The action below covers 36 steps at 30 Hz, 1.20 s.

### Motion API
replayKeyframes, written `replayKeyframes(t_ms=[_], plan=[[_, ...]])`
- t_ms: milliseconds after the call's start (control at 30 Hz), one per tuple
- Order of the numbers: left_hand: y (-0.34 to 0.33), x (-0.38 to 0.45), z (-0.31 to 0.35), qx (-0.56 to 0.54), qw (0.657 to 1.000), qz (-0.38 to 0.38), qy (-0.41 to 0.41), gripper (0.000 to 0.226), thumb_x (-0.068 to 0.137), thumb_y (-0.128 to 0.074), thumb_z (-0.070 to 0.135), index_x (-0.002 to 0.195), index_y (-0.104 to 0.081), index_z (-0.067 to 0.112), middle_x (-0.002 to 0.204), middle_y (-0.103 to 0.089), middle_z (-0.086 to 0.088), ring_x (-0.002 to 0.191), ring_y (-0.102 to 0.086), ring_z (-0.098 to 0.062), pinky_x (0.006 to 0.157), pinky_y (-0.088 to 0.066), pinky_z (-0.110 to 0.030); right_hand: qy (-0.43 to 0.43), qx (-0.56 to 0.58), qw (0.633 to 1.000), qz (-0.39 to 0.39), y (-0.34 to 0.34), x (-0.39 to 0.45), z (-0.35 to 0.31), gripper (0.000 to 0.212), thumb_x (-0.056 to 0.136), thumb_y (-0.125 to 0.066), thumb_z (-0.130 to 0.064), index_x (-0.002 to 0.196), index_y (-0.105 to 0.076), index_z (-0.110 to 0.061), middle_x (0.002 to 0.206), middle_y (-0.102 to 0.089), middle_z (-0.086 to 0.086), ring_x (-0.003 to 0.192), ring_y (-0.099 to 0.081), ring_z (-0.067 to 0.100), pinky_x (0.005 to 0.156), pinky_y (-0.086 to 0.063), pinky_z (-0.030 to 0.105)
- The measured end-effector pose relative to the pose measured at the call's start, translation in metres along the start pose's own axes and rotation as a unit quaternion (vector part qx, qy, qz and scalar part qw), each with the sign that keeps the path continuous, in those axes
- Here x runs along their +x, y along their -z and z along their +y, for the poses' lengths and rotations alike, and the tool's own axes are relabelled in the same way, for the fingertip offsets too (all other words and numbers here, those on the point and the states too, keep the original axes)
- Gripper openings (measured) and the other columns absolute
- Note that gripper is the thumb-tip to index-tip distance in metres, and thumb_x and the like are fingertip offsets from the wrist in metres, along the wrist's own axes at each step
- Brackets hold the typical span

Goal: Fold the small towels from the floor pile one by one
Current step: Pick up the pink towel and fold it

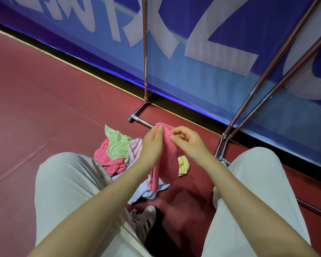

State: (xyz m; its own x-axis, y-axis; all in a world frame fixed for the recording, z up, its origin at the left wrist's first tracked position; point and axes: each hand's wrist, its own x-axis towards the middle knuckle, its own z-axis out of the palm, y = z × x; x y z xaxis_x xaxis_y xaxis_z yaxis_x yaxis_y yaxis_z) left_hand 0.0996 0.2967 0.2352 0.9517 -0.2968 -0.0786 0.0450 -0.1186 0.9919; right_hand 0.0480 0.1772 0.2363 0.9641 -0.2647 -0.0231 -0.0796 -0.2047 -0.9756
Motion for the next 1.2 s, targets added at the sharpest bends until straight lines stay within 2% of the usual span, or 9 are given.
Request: replayKeyframes(t_ms=[100,233,400,567,733,833,1000,1100,1200], plan=[[0.01,0.007,0.005,-0.018,1.0,0.021,0.003,0.026,0.103,-0.039,0.019,0.087,-0.057,0.011,0.08,-0.052,-0.002,0.074,-0.046,-0.012,0.073,-0.041,-0.03,0.014,-0.082,0.996,-0.027,0.004,-0.004,0.007,0.009,0.086,-0.065,-0.008,0.091,-0.065,-0.015,0.086,-0.065,-0.003,0.078,-0.058,0.005,0.076,-0.046,0.022],[0.022,0.013,0.011,-0.023,0.999,0.038,-0.006,0.03,0.103,-0.04,0.02,0.079,-0.058,0.021,0.075,-0.054,0.009,0.068,-0.048,0.0,0.066,-0.042,-0.013,0.025,-0.213,0.976,-0.032,0.012,-0.01,0.01,0.007,0.085,-0.067,-0.024,0.091,-0.066,-0.02,0.084,-0.067,-0.003,0.079,-0.061,0.015,0.072,-0.047,0.031],[0.027,0.018,0.004,-0.004,0.999,0.029,-0.022,0.025,0.103,-0.039,0.018,0.089,-0.059,0.02,0.083,-0.057,0.012,0.076,-0.051,0.001,0.077,-0.041,-0.017,0.047,-0.3,0.953,-0.001,0.016,-0.016,0.012,0.01,0.081,-0.068,-0.032,0.088,-0.064,-0.026,0.079,-0.065,-0.007,0.074,-0.058,0.015,0.07,-0.047,0.036],[0.028,0.023,-0.001,0.027,0.999,0.029,-0.029,0.025,0.103,-0.038,0.02,0.091,-0.059,0.013,0.083,-0.055,0.009,0.076,-0.049,-0.003,0.078,-0.04,-0.026,0.081,-0.342,0.935,0.044,0.018,-0.016,0.01,0.012,0.079,-0.071,-0.032,0.085,-0.064,-0.025,0.08,-0.063,-0.013,0.074,-0.055,0.011,0.065,-0.041,0.029],[0.026,0.024,0.001,0.025,0.999,0.036,-0.03,0.023,0.103,-0.038,0.018,0.094,-0.059,0.014,0.086,-0.056,0.009,0.079,-0.05,-0.003,0.077,-0.039,-0.016,0.103,-0.365,0.922,0.071,0.019,-0.015,0.009,0.014,0.084,-0.066,-0.037,0.086,-0.065,-0.023,0.081,-0.063,-0.012,0.075,-0.056,0.01,0.065,-0.04,0.027],[0.026,0.022,0.003,0.035,0.998,0.034,-0.047,0.026,0.104,-0.036,0.018,0.093,-0.058,0.009,0.085,-0.053,0.003,0.077,-0.048,-0.007,0.075,-0.039,-0.022,0.081,-0.344,0.931,0.085,0.02,-0.013,0.009,0.014,0.087,-0.064,-0.034,0.097,-0.063,-0.024,0.081,-0.06,-0.014,0.077,-0.057,0.009,0.068,-0.045,0.027],[0.023,0.011,0.005,0.1,0.989,-0.001,-0.111,0.03,0.104,-0.037,0.02,0.088,-0.054,0.001,0.078,-0.053,0.003,0.072,-0.046,-0.007,0.073,-0.04,-0.025,0.003,-0.312,0.946,0.088,0.022,-0.007,0.015,0.041,0.086,-0.067,-0.024,0.125,-0.054,-0.022,0.08,-0.059,-0.007,0.076,-0.058,0.014,0.073,-0.049,0.032],[0.02,0.006,0.005,0.133,0.979,-0.036,-0.148,0.037,0.098,-0.035,0.031,0.087,-0.053,0.0,0.081,-0.058,-0.009,0.074,-0.049,-0.016,0.073,-0.041,-0.031,-0.019,-0.311,0.946,0.091,0.023,-0.003,0.02,0.023,0.082,-0.067,-0.015,0.104,-0.068,-0.019,0.077,-0.064,0.0,0.072,-0.057,0.017,0.073,-0.05,0.035],[0.019,0.005,0.004,0.145,0.973,-0.053,-0.172,0.041,0.096,-0.034,0.033,0.088,-0.052,-0.003,0.084,-0.058,-0.017,0.077,-0.05,-0.024,0.075,-0.04,-0.035,-0.025,-0.329,0.941,0.072,0.022,0.0,0.024,0.006,0.08,-0.064,-0.014,0.082,-0.068,-0.018,0.075,-0.06,0.002,0.074,-0.055,0.022,0.065,-0.043,0.034]])
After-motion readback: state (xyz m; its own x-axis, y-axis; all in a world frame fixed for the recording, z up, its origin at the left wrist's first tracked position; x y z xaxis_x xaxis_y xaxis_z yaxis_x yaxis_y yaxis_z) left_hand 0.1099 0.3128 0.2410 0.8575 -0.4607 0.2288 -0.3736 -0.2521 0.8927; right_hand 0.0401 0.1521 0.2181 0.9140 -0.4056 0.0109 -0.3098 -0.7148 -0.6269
